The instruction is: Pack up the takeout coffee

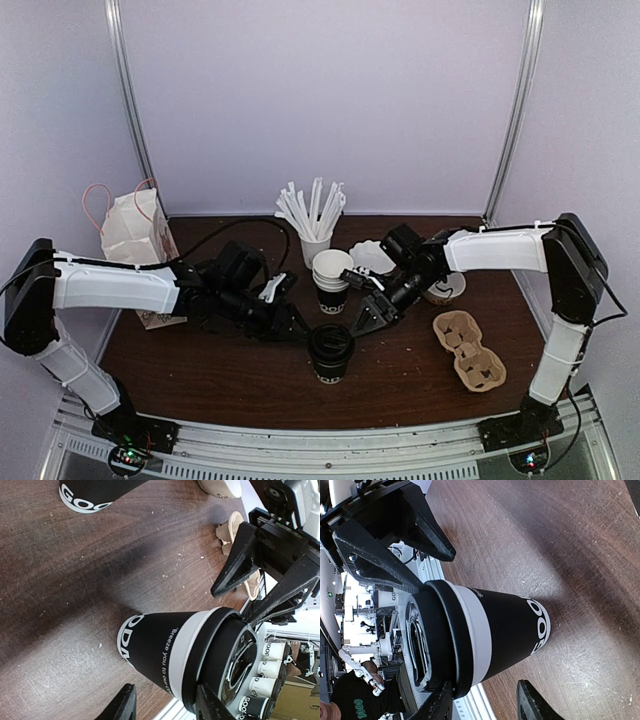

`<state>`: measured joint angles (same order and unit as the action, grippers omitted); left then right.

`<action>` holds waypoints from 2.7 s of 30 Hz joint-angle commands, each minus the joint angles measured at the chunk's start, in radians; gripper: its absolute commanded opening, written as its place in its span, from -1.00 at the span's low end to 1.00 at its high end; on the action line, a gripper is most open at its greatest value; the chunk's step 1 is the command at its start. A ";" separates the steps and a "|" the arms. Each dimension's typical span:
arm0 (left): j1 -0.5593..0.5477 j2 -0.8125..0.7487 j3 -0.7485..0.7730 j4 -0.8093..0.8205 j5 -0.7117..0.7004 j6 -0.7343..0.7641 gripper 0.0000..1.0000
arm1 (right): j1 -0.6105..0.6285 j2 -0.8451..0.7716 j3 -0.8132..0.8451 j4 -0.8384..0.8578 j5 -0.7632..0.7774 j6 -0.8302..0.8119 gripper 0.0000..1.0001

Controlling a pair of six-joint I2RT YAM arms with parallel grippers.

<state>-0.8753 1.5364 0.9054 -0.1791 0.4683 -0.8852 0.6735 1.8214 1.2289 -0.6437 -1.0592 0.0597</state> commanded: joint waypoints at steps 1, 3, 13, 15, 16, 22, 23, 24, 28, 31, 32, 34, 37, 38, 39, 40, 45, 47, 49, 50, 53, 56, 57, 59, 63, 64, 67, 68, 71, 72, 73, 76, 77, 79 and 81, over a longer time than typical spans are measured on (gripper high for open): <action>0.009 0.031 -0.024 0.003 -0.017 -0.009 -0.17 | 0.003 0.029 0.027 -0.011 0.015 0.004 -0.08; 0.009 0.046 -0.030 0.003 -0.017 -0.014 -0.18 | 0.003 0.039 0.027 -0.012 0.032 0.008 -0.10; 0.009 0.086 -0.070 0.002 -0.037 -0.021 -0.22 | 0.011 0.091 0.029 -0.092 0.251 -0.027 -0.20; 0.011 0.103 -0.083 -0.001 -0.041 -0.029 -0.25 | 0.017 0.111 0.038 -0.112 0.280 -0.027 -0.20; 0.012 0.111 -0.089 -0.001 -0.040 -0.032 -0.27 | 0.022 0.121 0.048 -0.125 0.288 -0.033 -0.20; 0.013 0.117 -0.110 -0.084 -0.093 -0.024 -0.31 | 0.040 0.132 0.087 -0.148 0.297 -0.046 -0.20; 0.014 0.118 -0.116 -0.103 -0.108 -0.014 -0.31 | 0.044 0.128 0.087 -0.149 0.304 -0.046 -0.19; 0.016 0.120 -0.122 -0.114 -0.117 -0.008 -0.32 | 0.048 0.126 0.086 -0.150 0.308 -0.046 -0.19; 0.015 0.151 -0.146 -0.111 -0.150 0.005 -0.36 | 0.049 0.114 0.089 -0.158 0.327 -0.079 -0.18; 0.015 0.148 -0.142 -0.088 -0.155 0.014 -0.38 | 0.048 0.097 0.100 -0.171 0.334 -0.097 -0.17; 0.013 0.132 -0.137 -0.074 -0.153 0.027 -0.38 | 0.048 0.086 0.105 -0.173 0.323 -0.105 -0.16; 0.004 0.087 -0.112 -0.072 -0.170 0.054 -0.38 | 0.047 0.059 0.113 -0.175 0.271 -0.121 -0.12; -0.012 0.013 -0.055 -0.067 -0.174 0.112 -0.33 | 0.045 0.010 0.145 -0.203 0.215 -0.157 -0.06; -0.017 -0.007 -0.037 -0.063 -0.166 0.128 -0.30 | 0.042 -0.005 0.156 -0.210 0.197 -0.166 -0.04; -0.024 -0.025 -0.020 -0.057 -0.160 0.141 -0.27 | 0.038 -0.018 0.165 -0.216 0.178 -0.169 -0.02; -0.031 -0.043 -0.003 -0.053 -0.158 0.154 -0.24 | 0.034 -0.032 0.170 -0.216 0.163 -0.169 0.00; -0.049 -0.094 0.068 -0.066 -0.152 0.180 -0.10 | 0.010 -0.064 0.198 -0.232 0.121 -0.173 0.14; -0.051 -0.095 0.085 -0.079 -0.145 0.190 -0.03 | 0.003 -0.066 0.198 -0.236 0.117 -0.176 0.18; -0.051 -0.097 0.098 -0.094 -0.143 0.203 0.04 | 0.000 -0.067 0.196 -0.243 0.115 -0.189 0.19; -0.051 -0.099 0.100 -0.098 -0.142 0.209 0.08 | 0.000 -0.067 0.196 -0.249 0.120 -0.201 0.19; -0.051 -0.102 0.114 -0.135 -0.171 0.226 0.18 | -0.002 -0.065 0.193 -0.249 0.135 -0.213 0.19; -0.059 -0.116 0.119 -0.172 -0.222 0.233 0.34 | 0.000 -0.052 0.193 -0.249 0.131 -0.219 0.20; -0.069 -0.120 0.123 -0.192 -0.259 0.242 0.39 | 0.000 -0.047 0.194 -0.251 0.125 -0.222 0.22; -0.096 -0.120 0.136 -0.236 -0.291 0.278 0.47 | 0.002 -0.033 0.200 -0.253 0.120 -0.226 0.25; -0.138 -0.132 0.129 -0.315 -0.338 0.237 0.50 | 0.006 0.009 0.233 -0.264 0.110 -0.219 0.14; -0.146 -0.152 0.103 -0.304 -0.345 0.195 0.50 | 0.006 0.020 0.242 -0.268 0.103 -0.218 0.13; -0.165 -0.210 0.045 -0.265 -0.345 0.127 0.52 | 0.006 0.042 0.253 -0.258 0.080 -0.215 0.13; -0.168 -0.218 0.041 -0.265 -0.340 0.128 0.53 | 0.006 0.050 0.257 -0.255 0.070 -0.215 0.14; -0.179 -0.203 0.046 -0.263 -0.312 0.127 0.54 | 0.009 0.076 0.275 -0.262 0.035 -0.214 0.18; -0.188 -0.192 0.050 -0.263 -0.315 0.128 0.55 | 0.010 0.083 0.282 -0.266 0.024 -0.216 0.20; -0.196 -0.180 0.054 -0.264 -0.319 0.129 0.55 | 0.012 0.091 0.289 -0.269 0.016 -0.215 0.22; -0.203 -0.155 0.053 -0.256 -0.337 0.117 0.55 | 0.027 0.109 0.301 -0.272 0.016 -0.212 0.26; -0.203 -0.149 0.053 -0.249 -0.339 0.117 0.55 | 0.033 0.114 0.304 -0.275 0.016 -0.215 0.26; -0.203 -0.140 0.059 -0.236 -0.331 0.120 0.55 | 0.044 0.123 0.307 -0.285 0.011 -0.221 0.26; -0.201 -0.131 0.078 -0.239 -0.328 0.137 0.55 | 0.054 0.122 0.299 -0.289 0.009 -0.224 0.26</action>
<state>-1.0756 1.3903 0.9577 -0.4572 0.1516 -0.7536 0.7025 1.9301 1.5108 -0.9073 -1.0195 -0.1524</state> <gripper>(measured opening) 0.776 0.631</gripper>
